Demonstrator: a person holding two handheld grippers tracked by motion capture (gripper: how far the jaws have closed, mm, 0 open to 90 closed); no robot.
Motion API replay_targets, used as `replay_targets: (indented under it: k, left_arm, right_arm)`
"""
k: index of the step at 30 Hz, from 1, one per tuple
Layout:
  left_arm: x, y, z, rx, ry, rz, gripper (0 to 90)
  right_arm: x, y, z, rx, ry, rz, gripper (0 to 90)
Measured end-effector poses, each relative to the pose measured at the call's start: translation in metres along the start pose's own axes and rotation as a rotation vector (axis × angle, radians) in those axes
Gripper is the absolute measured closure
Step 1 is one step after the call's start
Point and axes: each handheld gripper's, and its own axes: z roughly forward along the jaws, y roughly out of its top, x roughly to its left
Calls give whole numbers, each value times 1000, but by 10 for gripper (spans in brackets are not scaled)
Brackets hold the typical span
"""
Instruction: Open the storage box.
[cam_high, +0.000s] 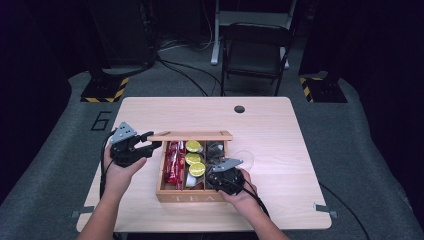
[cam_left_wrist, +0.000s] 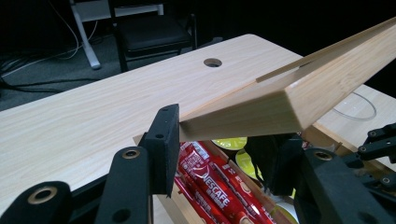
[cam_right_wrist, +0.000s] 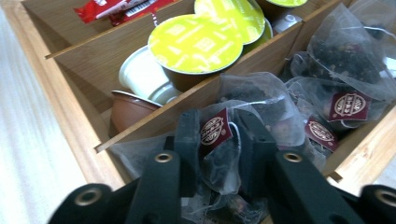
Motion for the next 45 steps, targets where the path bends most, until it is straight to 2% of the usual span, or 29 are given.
replay_targets:
  k: [3,7,10,12,19,22,30,35,40,45]
  left_arm:
    - [0,0,0,0,-1,0,545]
    - [0,0,0,-2,-1,-1,545]
    - [0,-1,0,-9,2,-5,545]
    - [-1,-1,0,-9,2,-5,545]
    - [-1,-1,0,-9,4,-3,545]
    - [-1,-1,0,-8,5,-3,545]
    - [-1,-2,0,-1,3,-1,546]
    - [-1,-2,0,-1,4,-2,545]
    - [-2,-2,0,0,4,-3,545]
    - [-2,-2,0,-5,6,-4,546]
  right_arm:
    - [-2,0,-2,-11,20,3,751]
    - [-5,1,-9,-50,40,44,755]
    - [-7,2,-15,-74,41,70,756]
    - [-9,3,-22,-98,37,65,756]
    - [-15,8,-47,-191,22,103,758]
    - [-20,9,-58,-217,-4,100,758]
    - [-46,3,-84,-287,-113,153,759]
    - [-62,-5,-90,-282,-181,184,759]
    - [-70,-12,-86,-266,-188,213,759]
    - [-71,-13,-83,-252,-193,213,759]
